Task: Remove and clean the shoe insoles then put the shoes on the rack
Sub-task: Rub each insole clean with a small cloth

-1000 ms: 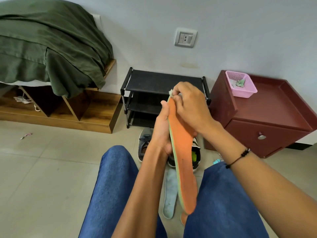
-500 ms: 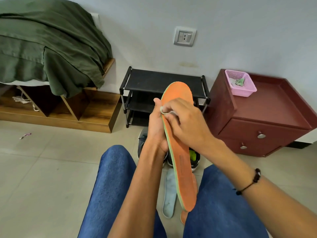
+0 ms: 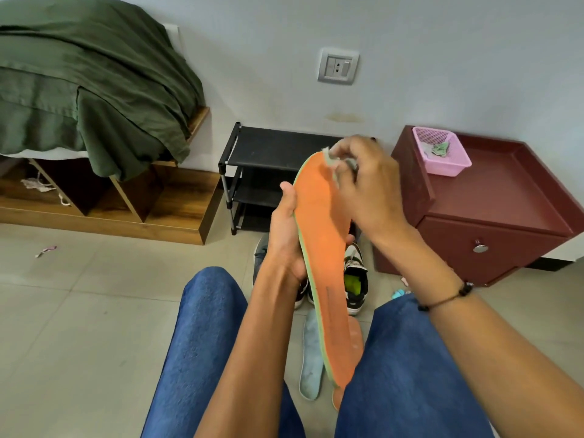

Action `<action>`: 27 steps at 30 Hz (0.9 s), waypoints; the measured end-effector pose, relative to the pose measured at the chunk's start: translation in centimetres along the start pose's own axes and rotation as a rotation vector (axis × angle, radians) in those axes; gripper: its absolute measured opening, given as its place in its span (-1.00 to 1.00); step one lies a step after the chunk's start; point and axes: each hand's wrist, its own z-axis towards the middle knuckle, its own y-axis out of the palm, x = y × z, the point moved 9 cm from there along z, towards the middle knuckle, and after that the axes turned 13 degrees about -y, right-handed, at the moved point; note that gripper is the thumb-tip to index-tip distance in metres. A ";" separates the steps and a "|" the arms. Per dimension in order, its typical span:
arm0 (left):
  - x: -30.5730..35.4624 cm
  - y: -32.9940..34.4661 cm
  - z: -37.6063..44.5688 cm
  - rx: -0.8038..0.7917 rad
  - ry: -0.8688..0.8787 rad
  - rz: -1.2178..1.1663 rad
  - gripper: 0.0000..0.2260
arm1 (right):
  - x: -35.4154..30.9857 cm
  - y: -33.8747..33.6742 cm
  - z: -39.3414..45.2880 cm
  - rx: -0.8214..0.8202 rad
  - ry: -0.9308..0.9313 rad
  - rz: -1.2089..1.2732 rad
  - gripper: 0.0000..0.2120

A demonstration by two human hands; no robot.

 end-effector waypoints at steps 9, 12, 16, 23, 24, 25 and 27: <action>-1.0 -0.8 -0.1 -0.023 -0.101 0.055 -0.37 | 2.7 3.5 -2.7 -0.219 -0.033 -0.166 -0.82; -1.5 -0.8 -0.1 -0.071 -0.155 0.014 -0.32 | 7.4 1.8 -3.3 -0.109 0.310 -0.059 -0.88; -1.0 -2.4 -0.1 -0.036 -0.163 -0.086 -0.40 | 9.4 1.8 -7.7 0.029 0.787 0.455 -0.84; -2.6 -9.3 -0.9 0.253 -0.158 -0.222 -0.58 | 3.6 8.7 -18.8 -0.398 1.234 0.961 -0.82; -2.9 -10.6 -1.0 0.303 -0.157 -0.214 -0.60 | 3.3 9.6 -20.2 -0.442 1.268 0.957 -0.82; -3.4 -12.1 -1.0 0.374 -0.163 -0.216 -0.63 | 2.9 10.4 -21.4 -0.483 1.297 0.946 -0.83; -4.7 -15.2 -1.1 0.534 -0.192 -0.207 -0.61 | 3.0 11.9 -23.6 -0.530 1.340 0.889 -0.83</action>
